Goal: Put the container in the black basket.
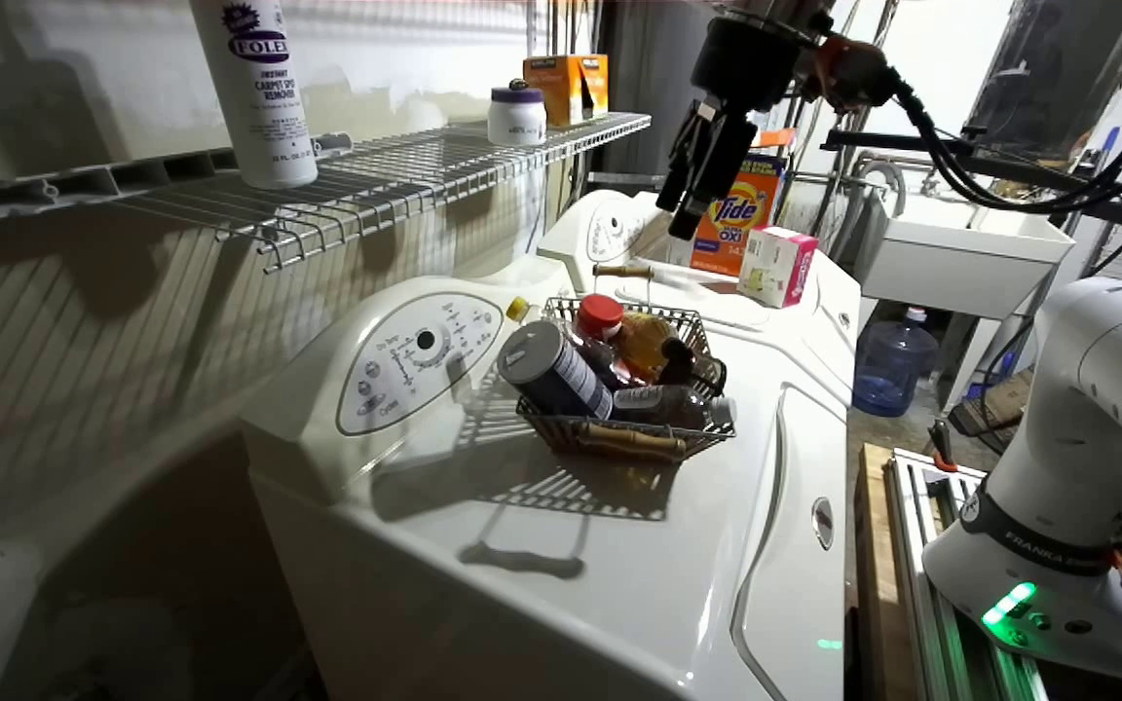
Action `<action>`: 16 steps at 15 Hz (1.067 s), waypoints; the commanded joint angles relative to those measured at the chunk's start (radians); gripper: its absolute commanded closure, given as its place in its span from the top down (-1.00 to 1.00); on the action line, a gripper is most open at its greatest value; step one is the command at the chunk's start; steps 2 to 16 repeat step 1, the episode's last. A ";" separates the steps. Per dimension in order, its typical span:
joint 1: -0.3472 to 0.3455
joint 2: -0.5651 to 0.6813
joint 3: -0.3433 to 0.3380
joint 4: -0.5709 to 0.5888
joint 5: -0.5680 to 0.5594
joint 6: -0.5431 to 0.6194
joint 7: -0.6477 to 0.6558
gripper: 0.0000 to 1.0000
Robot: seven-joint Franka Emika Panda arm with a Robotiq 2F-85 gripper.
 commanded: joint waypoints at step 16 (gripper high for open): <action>-0.003 0.001 0.003 0.003 0.002 -0.003 -0.001 1.00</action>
